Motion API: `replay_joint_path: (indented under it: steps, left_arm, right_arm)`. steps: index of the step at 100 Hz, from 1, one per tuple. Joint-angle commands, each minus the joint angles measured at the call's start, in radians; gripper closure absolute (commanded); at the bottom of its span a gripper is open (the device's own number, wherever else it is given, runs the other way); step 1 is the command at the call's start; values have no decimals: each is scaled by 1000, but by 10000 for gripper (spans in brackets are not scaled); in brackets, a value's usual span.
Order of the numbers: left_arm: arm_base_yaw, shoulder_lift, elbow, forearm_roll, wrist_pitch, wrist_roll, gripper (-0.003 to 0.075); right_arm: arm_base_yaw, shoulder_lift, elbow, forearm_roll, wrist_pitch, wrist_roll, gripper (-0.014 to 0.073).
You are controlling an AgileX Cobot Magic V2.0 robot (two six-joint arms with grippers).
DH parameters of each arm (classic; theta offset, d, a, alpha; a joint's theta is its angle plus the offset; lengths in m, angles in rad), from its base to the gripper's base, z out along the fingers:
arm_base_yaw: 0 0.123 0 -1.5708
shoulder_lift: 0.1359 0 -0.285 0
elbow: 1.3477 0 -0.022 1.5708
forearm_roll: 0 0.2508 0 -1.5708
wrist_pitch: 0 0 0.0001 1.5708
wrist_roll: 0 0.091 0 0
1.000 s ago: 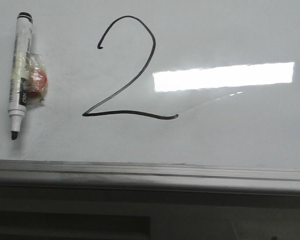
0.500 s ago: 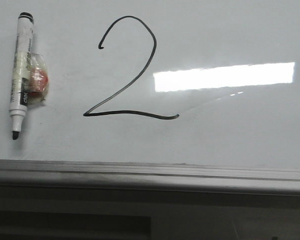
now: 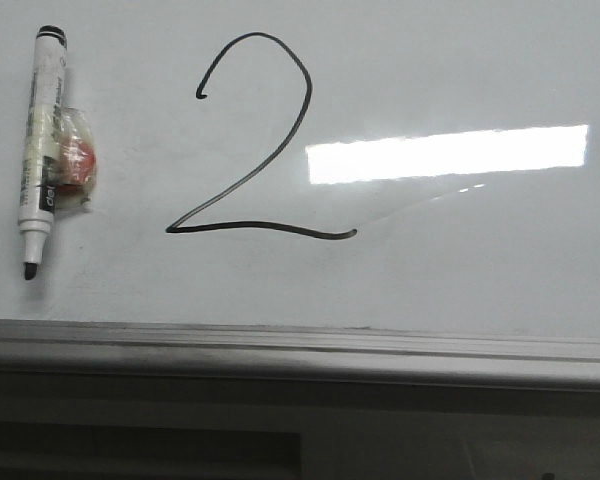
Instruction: Write number 2 on whiteboard
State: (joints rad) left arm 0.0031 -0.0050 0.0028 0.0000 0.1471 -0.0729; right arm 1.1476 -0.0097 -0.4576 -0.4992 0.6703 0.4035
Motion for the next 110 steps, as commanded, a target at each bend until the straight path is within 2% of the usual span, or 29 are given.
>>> replay_joint_path:
  steps: [1,7,110]
  left_arm:
    - [3,-28,29,0,64,-13,739]
    - [3,-28,29,0,147,-13,739]
    - [3,-28,29,11,135,-13,739]
  right_arm:
    - [-6,26,-22,-24,-64,2,654]
    - [-6,26,-22,-24,-64,2,654]
    - [-6,26,-22,-24,-61,2,654]
